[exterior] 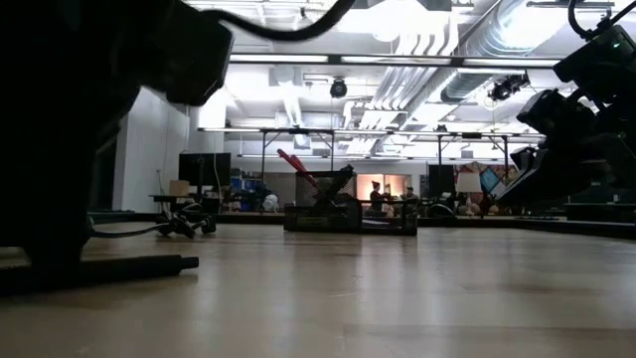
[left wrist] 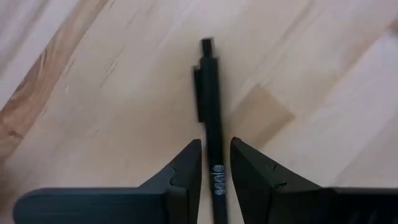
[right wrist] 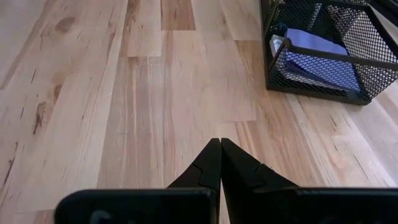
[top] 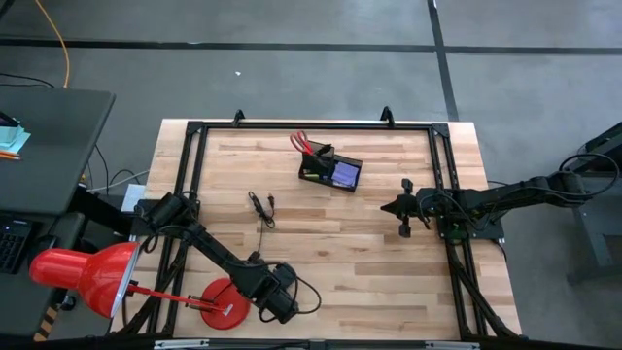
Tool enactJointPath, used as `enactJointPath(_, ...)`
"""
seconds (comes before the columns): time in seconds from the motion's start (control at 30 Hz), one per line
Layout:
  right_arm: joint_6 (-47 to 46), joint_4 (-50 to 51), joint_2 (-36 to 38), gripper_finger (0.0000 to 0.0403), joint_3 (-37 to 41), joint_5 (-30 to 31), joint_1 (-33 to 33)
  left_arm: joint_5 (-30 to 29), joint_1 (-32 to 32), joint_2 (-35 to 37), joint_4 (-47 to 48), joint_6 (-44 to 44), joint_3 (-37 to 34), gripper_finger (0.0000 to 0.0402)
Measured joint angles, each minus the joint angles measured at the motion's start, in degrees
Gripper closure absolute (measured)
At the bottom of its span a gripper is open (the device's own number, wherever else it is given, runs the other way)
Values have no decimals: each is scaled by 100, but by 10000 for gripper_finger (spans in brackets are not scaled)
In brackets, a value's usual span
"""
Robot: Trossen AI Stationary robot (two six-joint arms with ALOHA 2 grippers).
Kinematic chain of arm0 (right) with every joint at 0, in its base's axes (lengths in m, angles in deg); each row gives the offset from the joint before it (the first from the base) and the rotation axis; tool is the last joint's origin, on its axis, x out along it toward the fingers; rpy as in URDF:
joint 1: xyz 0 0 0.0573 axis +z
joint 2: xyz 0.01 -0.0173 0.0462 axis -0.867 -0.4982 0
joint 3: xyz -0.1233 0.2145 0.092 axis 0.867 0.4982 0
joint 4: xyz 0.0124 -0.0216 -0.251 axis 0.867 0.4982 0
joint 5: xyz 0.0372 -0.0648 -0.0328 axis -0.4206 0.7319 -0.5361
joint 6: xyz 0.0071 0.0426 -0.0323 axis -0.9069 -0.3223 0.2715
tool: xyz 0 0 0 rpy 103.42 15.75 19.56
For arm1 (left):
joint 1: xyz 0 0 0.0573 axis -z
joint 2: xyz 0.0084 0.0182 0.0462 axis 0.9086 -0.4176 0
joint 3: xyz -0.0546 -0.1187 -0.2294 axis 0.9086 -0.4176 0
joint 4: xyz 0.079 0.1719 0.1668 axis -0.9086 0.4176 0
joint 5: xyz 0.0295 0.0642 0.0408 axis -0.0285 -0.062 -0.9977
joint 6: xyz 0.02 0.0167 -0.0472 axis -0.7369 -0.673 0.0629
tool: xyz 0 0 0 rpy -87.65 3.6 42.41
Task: Pick and place office supplies into organizer
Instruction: Put the black pen into the mesh desk organizer
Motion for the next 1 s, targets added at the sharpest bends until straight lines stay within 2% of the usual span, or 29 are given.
enactJointPath(1.0,-2,-2,0,402,0,0,0,-18,-538,24,4,-897,123,330)
